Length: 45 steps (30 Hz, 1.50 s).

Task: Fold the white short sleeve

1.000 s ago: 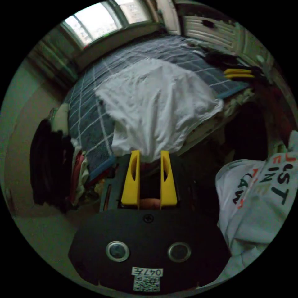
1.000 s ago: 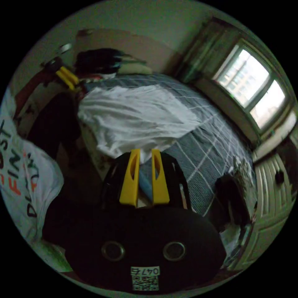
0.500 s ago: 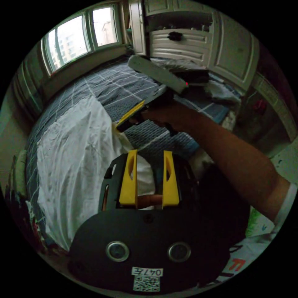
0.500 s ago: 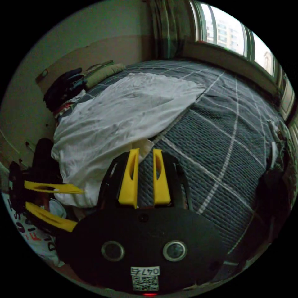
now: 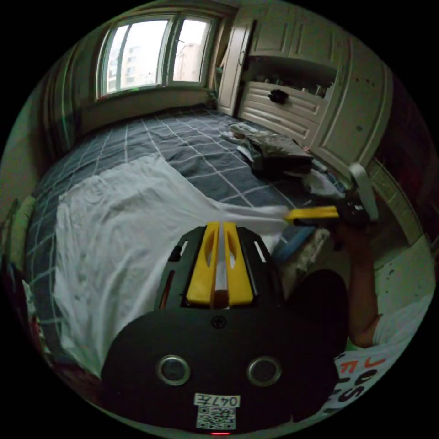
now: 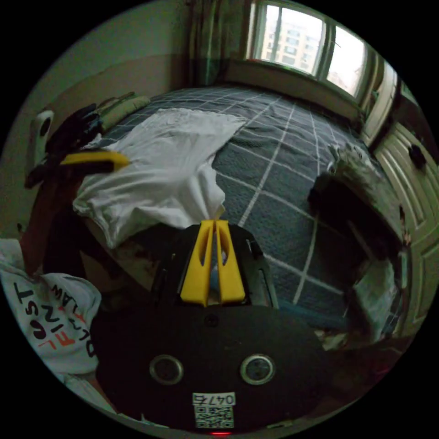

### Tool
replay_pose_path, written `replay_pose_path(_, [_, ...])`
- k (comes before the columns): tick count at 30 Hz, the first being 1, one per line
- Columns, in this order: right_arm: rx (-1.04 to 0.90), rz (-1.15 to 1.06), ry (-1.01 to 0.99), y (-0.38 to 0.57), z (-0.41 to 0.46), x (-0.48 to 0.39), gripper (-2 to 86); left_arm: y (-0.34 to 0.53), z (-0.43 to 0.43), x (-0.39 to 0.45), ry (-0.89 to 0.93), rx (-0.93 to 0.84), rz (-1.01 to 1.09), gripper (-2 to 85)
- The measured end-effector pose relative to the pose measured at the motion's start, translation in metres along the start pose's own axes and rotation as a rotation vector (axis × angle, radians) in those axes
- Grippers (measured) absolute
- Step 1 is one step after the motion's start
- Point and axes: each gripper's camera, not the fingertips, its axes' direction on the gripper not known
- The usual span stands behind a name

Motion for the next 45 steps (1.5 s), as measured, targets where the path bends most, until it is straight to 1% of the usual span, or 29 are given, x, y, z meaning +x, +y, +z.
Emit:
replay_pose_path(1, [0.005, 0.033, -0.049, 0.012, 0.005, 0.005, -0.3, -0.019, 0.015, -0.009, -0.013, -0.046, 0.039, 3.4])
replay_pose_path(2, [-0.006, 0.039, -0.069, 0.016, 0.010, 0.007, -0.3, -0.039, 0.038, -0.015, 0.015, -0.132, 0.080, 5.8])
replay_pose_path(3, [-0.067, 0.016, -0.079, 0.021, 0.020, 0.007, -0.2, -0.049, 0.053, -0.018, 0.040, -0.185, 0.096, 7.2])
replay_pose_path(4, [-0.133, -0.030, -0.044, 0.021, 0.029, 0.005, -0.1, -0.066, 0.081, -0.020, 0.109, -0.301, 0.120, 9.1])
replay_pose_path(5, [-0.144, -0.048, -0.019, 0.021, 0.031, 0.005, 0.0, -0.080, 0.109, -0.020, 0.200, -0.400, 0.132, 10.2])
replay_pose_path(7, [-0.139, -0.101, 0.004, 0.023, 0.031, 0.006, 0.7, -0.096, 0.142, -0.016, 0.275, -0.470, 0.148, 10.5])
replay_pose_path(9, [-0.122, -0.141, 0.000, 0.029, 0.026, 0.008, 1.5, -0.112, 0.161, -0.009, 0.220, -0.457, 0.173, 10.2])
replay_pose_path(11, [-0.074, -0.164, -0.043, 0.036, 0.019, 0.014, 2.0, -0.133, 0.179, 0.003, 0.061, -0.432, 0.266, 10.2])
replay_pose_path(12, [-0.043, -0.143, -0.072, 0.040, 0.013, 0.024, 2.1, -0.137, 0.186, 0.007, 0.022, -0.444, 0.290, 10.3])
replay_pose_path(13, [-0.028, -0.106, -0.071, 0.044, 0.009, 0.034, 2.0, -0.140, 0.207, 0.013, -0.032, -0.507, 0.344, 10.9])
replay_pose_path(14, [-0.027, -0.088, -0.059, 0.045, 0.008, 0.039, 1.9, -0.139, 0.232, 0.017, -0.042, -0.621, 0.385, 11.9])
replay_pose_path(16, [-0.033, -0.023, -0.002, 0.051, 0.004, 0.055, 1.4, -0.131, 0.262, 0.017, -0.019, -0.762, 0.416, 11.7])
replay_pose_path(17, [-0.036, -0.010, 0.004, 0.052, 0.004, 0.058, 1.3, -0.127, 0.272, 0.012, -0.033, -0.776, 0.416, 9.4])
replay_pose_path(18, [-0.037, 0.009, 0.008, 0.054, 0.002, 0.063, 1.2, -0.126, 0.274, 0.009, -0.035, -0.771, 0.416, 8.3])
replay_pose_path(20, [-0.028, 0.022, 0.008, 0.058, -0.002, 0.068, 1.1, -0.123, 0.271, -0.002, -0.022, -0.708, 0.446, 2.1])
replay_pose_path(21, [-0.019, 0.029, 0.014, 0.060, -0.006, 0.070, 1.0, -0.123, 0.266, -0.006, -0.021, -0.684, 0.462, 1.7])
replay_pose_path(23, [0.011, 0.033, 0.019, 0.063, -0.017, 0.072, 1.0, -0.119, 0.228, -0.030, 0.047, -0.500, 0.458, 0.8])
replay_pose_path(24, [0.057, 0.029, 0.002, 0.065, -0.027, 0.071, 1.2, -0.116, 0.216, -0.040, 0.063, -0.450, 0.441, 0.7])
replay_pose_path(26, [0.143, 0.015, -0.057, 0.066, -0.044, 0.069, 1.8, -0.095, 0.178, -0.096, 0.117, -0.276, 0.299, 0.4])
replay_pose_path(27, [0.181, 0.002, -0.101, 0.066, -0.052, 0.067, 2.7, -0.086, 0.171, -0.113, 0.124, -0.237, 0.246, 0.3])
replay_pose_path(29, [0.181, -0.018, -0.137, 0.061, -0.057, 0.061, 4.1, -0.045, 0.155, -0.185, 0.145, -0.141, -0.026, 0.2])
replay_pose_path(32, [0.148, -0.058, -0.144, 0.050, -0.056, 0.046, 5.5, 0.000, 0.157, -0.240, 0.211, -0.139, -0.189, 0.2])
replay_pose_path(35, [0.140, -0.093, -0.192, 0.033, -0.055, 0.029, 6.1, 0.018, 0.161, -0.263, 0.208, -0.164, -0.244, 0.6])
replay_pose_path(39, [0.125, -0.109, -0.254, 0.003, -0.045, 0.018, 6.4, 0.024, 0.157, -0.283, 0.259, -0.124, -0.271, 0.9])
replay_pose_path(41, [0.107, -0.062, -0.307, -0.008, -0.035, 0.027, 6.6, 0.024, 0.152, -0.293, 0.283, -0.094, -0.271, 1.1])
replay_pose_path(43, [0.109, 0.024, -0.439, -0.018, -0.022, 0.042, 6.4, 0.022, 0.149, -0.300, 0.300, -0.071, -0.273, 1.3])
replay_pose_path(45, [0.094, 0.089, -0.481, -0.022, -0.012, 0.050, 5.6, 0.019, 0.149, -0.308, 0.314, -0.062, -0.289, 1.6])
